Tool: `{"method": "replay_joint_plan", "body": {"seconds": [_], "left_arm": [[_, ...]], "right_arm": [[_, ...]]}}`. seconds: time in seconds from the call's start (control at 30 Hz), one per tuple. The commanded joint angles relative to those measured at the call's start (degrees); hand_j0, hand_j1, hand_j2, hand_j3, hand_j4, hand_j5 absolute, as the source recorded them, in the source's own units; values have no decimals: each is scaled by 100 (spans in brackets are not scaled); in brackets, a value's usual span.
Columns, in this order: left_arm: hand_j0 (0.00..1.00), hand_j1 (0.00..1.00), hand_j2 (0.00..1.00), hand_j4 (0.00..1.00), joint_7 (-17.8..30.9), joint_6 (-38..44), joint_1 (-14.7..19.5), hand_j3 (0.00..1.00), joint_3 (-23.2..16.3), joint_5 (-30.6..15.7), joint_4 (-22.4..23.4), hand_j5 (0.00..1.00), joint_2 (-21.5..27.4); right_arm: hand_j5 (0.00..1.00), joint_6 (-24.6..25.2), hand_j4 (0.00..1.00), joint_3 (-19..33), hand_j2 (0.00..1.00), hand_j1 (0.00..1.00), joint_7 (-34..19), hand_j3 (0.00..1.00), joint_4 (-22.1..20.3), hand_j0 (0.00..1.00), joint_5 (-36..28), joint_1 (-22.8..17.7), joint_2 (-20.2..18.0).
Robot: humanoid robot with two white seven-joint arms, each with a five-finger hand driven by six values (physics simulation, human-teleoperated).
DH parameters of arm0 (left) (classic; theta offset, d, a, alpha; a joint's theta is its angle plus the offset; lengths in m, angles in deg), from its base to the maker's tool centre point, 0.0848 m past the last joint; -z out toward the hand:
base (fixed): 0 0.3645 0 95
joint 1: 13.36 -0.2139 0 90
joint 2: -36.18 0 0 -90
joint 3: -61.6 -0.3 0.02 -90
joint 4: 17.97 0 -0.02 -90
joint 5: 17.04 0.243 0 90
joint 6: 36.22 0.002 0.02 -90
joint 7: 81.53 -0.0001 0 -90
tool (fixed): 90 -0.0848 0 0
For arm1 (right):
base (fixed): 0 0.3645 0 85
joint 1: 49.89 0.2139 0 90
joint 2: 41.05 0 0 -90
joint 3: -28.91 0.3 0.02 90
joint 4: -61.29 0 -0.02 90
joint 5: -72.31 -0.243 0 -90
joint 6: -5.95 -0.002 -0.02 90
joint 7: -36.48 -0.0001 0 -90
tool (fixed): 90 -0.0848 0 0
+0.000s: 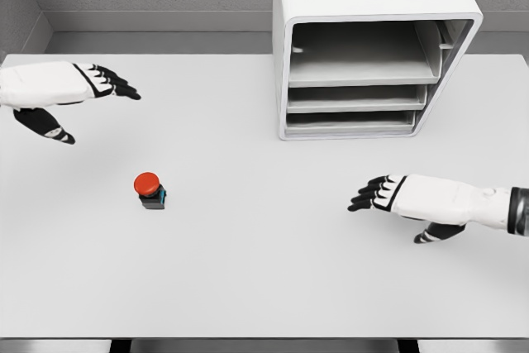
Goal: Slide open multi-storey tabletop storage cabinets and put open load switch and slide close multi-storey tabletop storage cabinets
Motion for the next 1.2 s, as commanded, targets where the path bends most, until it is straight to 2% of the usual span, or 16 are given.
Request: {"method": "replay_joint_plan", "body": {"seconds": [0.0,0.13,0.33,0.37,0.47,0.53,0.6,0.67,0.8,0.83,0.9,0.93,0.97,1.03,1.1,1.17], "left_arm": [[100,100,100,100,-2,16,0,100,1,-31,2,100,-34],[100,100,100,100,-2,16,-9,100,1,-31,2,100,-34],[100,100,100,100,-2,16,26,100,-69,-57,-51,100,-43],[100,100,100,100,-2,16,35,100,-262,-57,-59,100,-52],[100,100,100,100,-2,16,26,100,-746,-31,-130,100,-52],[100,100,100,100,-2,16,9,100,-807,-22,-130,100,-43],[100,100,100,100,-2,16,0,100,-860,-22,-156,100,-52],[100,100,100,100,-2,16,0,100,-878,-22,-156,100,-52],[100,100,100,100,-2,16,-9,100,-886,110,-156,100,-298],[100,100,100,100,-2,16,-9,100,-878,180,-147,100,-307],[100,100,100,100,-2,16,-9,100,-913,259,-147,100,-307],[100,100,100,100,-2,16,-9,100,-922,259,-147,100,-377],[100,100,100,100,-2,16,-26,100,-922,259,-147,100,-395],[100,100,100,100,-2,16,-44,100,-930,268,-174,100,-456],[100,100,100,100,-2,16,-35,100,-1053,277,-200,100,-685],[100,100,100,100,-2,16,-44,100,-1080,277,-279,100,-650]], "right_arm": [[100,16,100,-25,100,100,2,100,-6,100,-37,0,-4],[100,16,100,1,100,100,2,100,-6,100,-37,149,40],[100,16,100,19,100,100,2,100,21,100,-90,1116,128],[100,16,100,10,100,100,2,100,47,100,-90,1371,216],[100,16,100,-8,100,100,2,100,100,100,-81,1573,313],[100,16,100,-25,100,100,2,100,144,100,-64,1749,357],[100,527,100,-157,100,100,2,100,161,100,59,1968,471],[100,940,100,-667,100,100,2,100,223,100,349,2364,682],[100,1019,100,-834,100,100,2,100,460,100,376,2540,787],[100,1221,100,-904,100,100,2,100,566,100,385,2680,875],[100,1274,100,-913,100,100,2,100,821,100,402,2847,972],[100,1494,100,-922,100,100,2,100,838,100,411,2883,1024],[100,1643,100,-1088,100,100,2,100,856,100,420,3014,1077],[100,1687,100,-1467,100,100,2,100,1207,100,569,3225,1288],[100,1705,100,-1581,100,100,2,100,1427,100,578,3375,1394],[100,1775,100,-1721,100,100,2,100,1550,100,587,3410,1473]]}}
